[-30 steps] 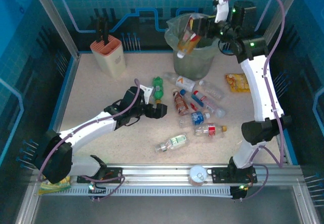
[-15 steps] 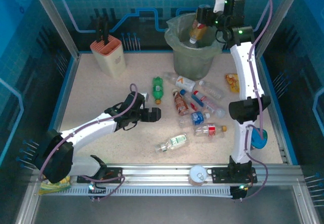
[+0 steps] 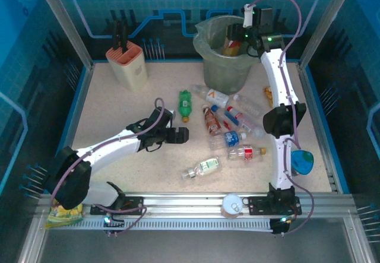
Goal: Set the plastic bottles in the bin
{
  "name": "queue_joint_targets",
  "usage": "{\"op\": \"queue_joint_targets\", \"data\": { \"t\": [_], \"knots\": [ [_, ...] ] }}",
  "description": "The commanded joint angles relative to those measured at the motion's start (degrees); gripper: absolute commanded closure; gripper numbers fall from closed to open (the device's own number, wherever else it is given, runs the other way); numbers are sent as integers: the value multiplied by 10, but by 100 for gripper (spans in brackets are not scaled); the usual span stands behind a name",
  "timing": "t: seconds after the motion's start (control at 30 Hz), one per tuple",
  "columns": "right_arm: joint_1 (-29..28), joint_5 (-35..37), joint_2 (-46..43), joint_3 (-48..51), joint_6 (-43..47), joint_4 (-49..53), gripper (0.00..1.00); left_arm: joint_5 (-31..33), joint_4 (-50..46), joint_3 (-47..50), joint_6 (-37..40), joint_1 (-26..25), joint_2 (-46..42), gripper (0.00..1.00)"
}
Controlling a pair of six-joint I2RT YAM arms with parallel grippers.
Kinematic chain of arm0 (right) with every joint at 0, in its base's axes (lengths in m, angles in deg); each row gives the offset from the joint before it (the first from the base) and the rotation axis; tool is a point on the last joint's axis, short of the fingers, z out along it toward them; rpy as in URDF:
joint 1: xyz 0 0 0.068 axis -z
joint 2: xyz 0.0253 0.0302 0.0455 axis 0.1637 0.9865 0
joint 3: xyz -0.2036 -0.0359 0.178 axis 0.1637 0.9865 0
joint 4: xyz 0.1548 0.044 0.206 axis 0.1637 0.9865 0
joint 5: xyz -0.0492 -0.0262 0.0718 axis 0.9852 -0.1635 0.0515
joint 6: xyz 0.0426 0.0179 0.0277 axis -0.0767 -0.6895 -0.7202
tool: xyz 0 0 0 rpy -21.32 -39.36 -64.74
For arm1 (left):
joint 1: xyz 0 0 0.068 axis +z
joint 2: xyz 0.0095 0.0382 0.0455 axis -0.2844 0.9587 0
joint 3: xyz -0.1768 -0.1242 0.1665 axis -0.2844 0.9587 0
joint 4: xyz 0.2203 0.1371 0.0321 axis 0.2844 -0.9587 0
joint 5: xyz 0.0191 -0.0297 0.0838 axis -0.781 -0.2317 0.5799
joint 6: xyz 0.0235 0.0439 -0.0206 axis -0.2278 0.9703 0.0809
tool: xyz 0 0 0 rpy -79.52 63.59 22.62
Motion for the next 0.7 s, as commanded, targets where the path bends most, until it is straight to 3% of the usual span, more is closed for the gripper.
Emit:
{"op": "queue_joint_targets", "data": {
  "t": [0.0,0.13,0.3,0.43,0.6,0.67],
  "knots": [
    [5,-11,13,-10,5,12,92,25,-15,-41,-13,9,30,6],
    [5,-16,13,5,9,17,79,11,-3,-81,-7,27,78,7],
    [5,-19,13,7,15,26,52,-38,39,-119,-24,49,129,5],
    [5,-22,1,2,17,34,23,-67,51,-149,-39,65,171,4],
    [9,-21,-28,-11,22,43,2,-87,49,-174,-40,65,209,3],
    [12,-23,-44,-13,22,47,0,-93,57,-175,-44,64,222,3]
  ]
}}
